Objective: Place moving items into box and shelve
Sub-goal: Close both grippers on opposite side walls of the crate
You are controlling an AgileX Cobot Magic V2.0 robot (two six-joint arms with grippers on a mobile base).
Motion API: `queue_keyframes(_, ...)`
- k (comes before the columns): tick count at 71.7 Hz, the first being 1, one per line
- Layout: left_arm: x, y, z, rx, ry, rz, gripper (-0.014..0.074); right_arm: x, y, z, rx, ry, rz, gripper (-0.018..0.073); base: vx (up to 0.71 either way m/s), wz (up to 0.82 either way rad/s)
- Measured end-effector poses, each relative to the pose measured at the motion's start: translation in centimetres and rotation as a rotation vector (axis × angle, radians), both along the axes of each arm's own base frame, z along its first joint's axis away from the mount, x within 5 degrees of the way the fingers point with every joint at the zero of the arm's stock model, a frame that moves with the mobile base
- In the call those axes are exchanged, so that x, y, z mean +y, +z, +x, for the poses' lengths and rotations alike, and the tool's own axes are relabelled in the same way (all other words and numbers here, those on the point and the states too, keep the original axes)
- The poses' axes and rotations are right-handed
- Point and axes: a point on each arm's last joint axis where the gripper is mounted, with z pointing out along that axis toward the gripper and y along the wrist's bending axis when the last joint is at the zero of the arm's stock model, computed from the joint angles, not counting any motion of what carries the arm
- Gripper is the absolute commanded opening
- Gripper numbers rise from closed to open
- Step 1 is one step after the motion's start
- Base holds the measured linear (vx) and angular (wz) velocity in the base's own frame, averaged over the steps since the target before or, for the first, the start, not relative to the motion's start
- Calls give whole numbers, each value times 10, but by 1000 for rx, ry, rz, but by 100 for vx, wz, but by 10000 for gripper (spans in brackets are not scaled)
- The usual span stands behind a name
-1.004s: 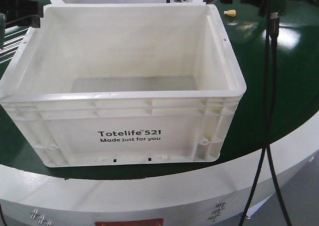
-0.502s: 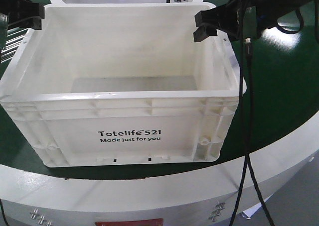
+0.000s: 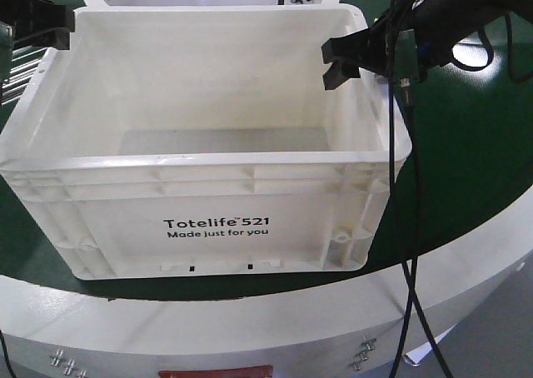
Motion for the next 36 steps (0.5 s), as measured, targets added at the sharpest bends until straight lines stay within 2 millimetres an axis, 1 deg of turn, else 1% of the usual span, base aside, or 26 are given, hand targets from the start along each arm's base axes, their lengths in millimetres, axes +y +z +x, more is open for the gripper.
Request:
queue_keyframes(4, 0, 0, 0, 0, 0, 0, 587, -1, 0, 0, -1, -4, -5, 325, 0, 0)
queue_keyframes(5, 0, 0, 0, 0, 0, 0, 587, -2, 0, 1, -1, -6, -8, 288, 0, 0)
queue_keyframes(10, 0, 0, 0, 0, 0, 0, 587, -4, -1, 1, -4, -10, -22, 181, 0, 0)
queue_keyframes(17, 0, 0, 0, 0, 0, 0, 587, -5, -1, 1, 1, -25, -17, -11, 0, 0)
queue_keyframes(18, 0, 0, 0, 0, 0, 0, 587, -5, -1, 1, 1, -26, -18, -23, 0, 0)
queue_keyframes(36, 0, 0, 0, 3, 0, 0, 587, -5, 0, 2, -1, -26, -23, -13, 0, 0)
